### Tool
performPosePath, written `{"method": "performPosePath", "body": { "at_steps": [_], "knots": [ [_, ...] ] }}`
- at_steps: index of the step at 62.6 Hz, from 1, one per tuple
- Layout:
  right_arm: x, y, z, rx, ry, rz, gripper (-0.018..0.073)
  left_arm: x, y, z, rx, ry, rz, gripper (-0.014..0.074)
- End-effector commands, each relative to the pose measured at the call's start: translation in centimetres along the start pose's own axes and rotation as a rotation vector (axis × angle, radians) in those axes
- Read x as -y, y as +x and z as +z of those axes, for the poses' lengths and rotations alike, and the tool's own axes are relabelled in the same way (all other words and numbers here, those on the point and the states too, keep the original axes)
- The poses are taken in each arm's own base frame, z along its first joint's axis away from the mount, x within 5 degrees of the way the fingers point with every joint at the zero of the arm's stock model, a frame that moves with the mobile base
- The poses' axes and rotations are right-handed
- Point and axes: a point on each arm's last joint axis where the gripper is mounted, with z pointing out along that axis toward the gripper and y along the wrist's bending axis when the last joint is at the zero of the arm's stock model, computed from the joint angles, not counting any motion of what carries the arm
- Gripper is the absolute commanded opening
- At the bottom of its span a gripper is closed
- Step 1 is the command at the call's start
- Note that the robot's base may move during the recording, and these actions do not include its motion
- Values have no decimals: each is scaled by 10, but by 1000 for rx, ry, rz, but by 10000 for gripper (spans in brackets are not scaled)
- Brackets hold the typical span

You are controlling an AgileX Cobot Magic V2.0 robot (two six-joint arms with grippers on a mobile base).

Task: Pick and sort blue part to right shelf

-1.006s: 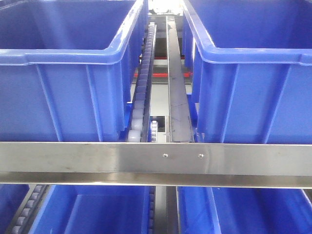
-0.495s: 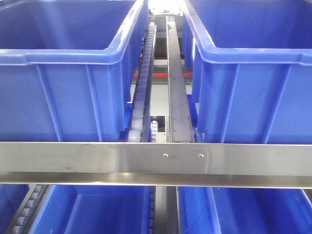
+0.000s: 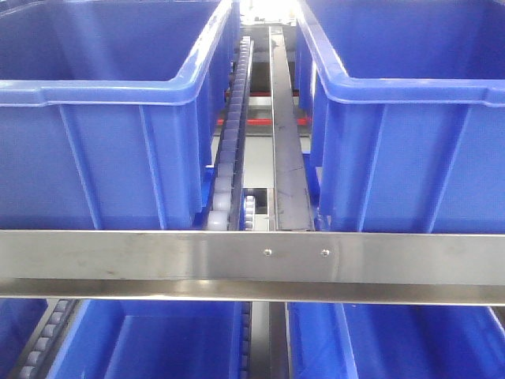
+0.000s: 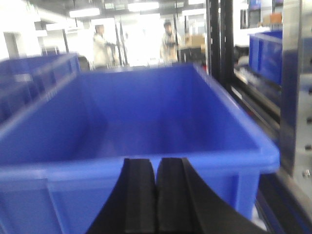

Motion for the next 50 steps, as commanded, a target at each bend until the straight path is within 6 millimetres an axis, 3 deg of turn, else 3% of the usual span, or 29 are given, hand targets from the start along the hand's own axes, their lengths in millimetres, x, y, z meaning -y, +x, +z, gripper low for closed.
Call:
{"method": "performPosePath", "body": {
  "at_steps": [1,50],
  "knots": [
    [-2,-9,-2,78,-24,-76,57,0,-16,0,97,-9,-15,125],
    [-4,-10,-2,90,-52,-71,57,0,-16,0,97,-9,-15,125]
  ]
}}
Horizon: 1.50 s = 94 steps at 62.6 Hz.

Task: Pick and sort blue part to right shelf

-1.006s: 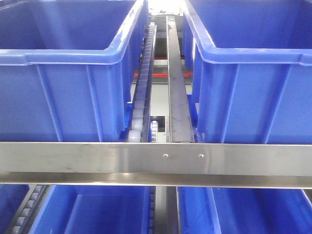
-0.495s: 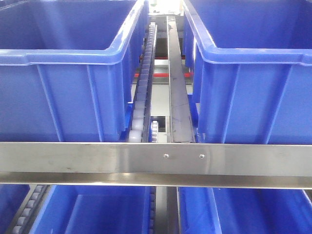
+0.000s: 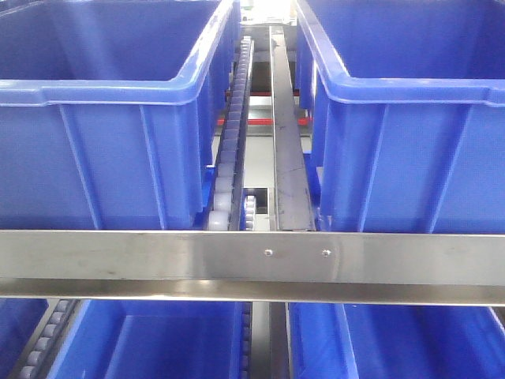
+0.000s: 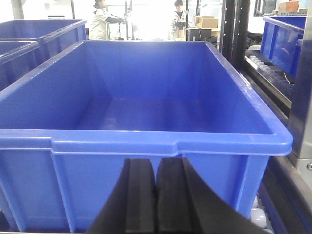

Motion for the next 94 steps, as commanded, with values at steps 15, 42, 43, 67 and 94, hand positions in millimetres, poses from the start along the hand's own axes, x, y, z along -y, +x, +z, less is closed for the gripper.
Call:
{"method": "performPosePath", "body": {
  "at_steps": [15,42,43,67,94],
  "knots": [
    [-1,-18,-3,142,-9,-7,57,0,-16,0,99,-9,-15,125],
    [-1,-18,-3,142,-9,-7,57,-1,0,-12,184,1,220,125],
    [-1,-18,-3,142,-9,-7,57,-1,1,-12,187,4,215,125],
    [-1,-18,-3,142,-9,-7,57,-6,45,-26,205,38,130,125],
    [-1,-18,-3,142,-9,-7,57,-8,60,-26,175,38,97,125]
  ]
}}
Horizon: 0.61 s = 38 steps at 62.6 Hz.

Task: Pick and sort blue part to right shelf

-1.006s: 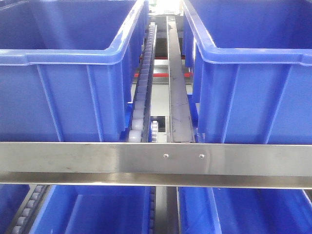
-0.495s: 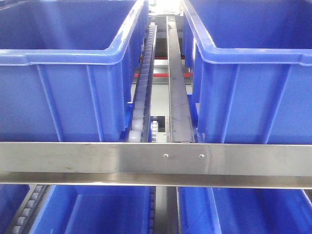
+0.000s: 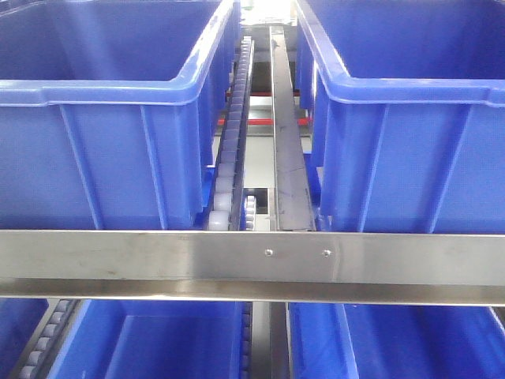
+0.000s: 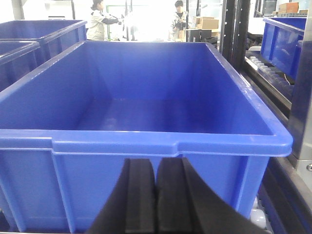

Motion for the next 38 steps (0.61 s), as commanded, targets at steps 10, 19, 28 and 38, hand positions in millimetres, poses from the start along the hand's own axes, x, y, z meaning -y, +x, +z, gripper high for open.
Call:
{"method": "performPosePath", "body": {
  "at_steps": [10,19,28,38],
  "knots": [
    [-1,-17,-3,138,-8,-2,57,-1,-2,-1,88,-2,-21,125],
    [-1,-17,-3,138,-8,-2,57,-1,-2,-1,88,-2,-21,125],
    [-1,-17,-3,138,-8,-2,57,-1,-2,-1,88,-2,-21,125],
    [-1,-17,-3,138,-8,-2,57,-1,-2,-1,88,-2,-21,125]
  ]
}}
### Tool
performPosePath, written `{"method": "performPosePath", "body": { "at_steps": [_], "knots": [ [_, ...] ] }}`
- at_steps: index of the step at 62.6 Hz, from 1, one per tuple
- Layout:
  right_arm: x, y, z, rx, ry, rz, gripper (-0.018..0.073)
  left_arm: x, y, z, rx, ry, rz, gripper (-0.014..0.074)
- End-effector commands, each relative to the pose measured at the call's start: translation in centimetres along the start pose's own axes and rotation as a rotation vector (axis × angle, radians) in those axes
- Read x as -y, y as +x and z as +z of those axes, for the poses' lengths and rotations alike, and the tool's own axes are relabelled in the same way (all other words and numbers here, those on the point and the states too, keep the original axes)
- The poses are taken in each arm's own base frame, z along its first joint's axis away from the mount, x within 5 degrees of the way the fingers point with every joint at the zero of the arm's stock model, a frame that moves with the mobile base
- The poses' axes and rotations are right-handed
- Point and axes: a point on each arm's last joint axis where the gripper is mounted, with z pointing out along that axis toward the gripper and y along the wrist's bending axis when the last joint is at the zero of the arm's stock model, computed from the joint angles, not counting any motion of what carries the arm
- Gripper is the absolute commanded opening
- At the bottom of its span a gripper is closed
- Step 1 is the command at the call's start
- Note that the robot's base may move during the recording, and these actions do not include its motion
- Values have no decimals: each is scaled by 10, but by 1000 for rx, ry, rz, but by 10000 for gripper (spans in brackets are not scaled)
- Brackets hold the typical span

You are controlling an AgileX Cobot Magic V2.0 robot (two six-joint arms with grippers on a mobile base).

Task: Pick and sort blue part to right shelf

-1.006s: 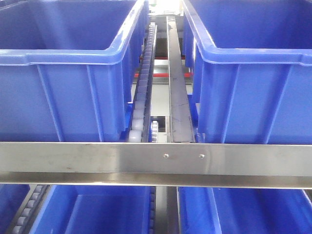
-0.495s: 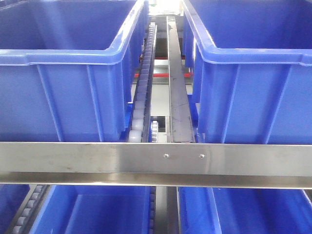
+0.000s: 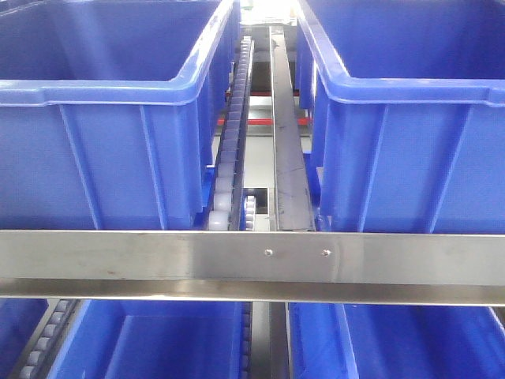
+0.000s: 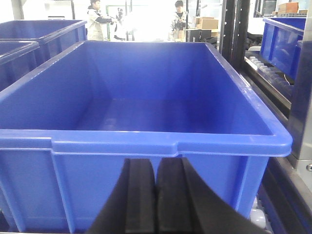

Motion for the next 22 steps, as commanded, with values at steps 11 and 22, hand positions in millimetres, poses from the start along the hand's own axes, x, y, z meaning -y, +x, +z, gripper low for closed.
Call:
{"method": "performPosePath", "body": {
  "at_steps": [11,22],
  "knots": [
    [-1,-17,-3,138,-8,-2,57,-1,-2,-1,86,-2,-20,125],
    [-1,-17,-3,138,-8,-2,57,-1,-2,-1,86,-2,-20,125]
  ]
}}
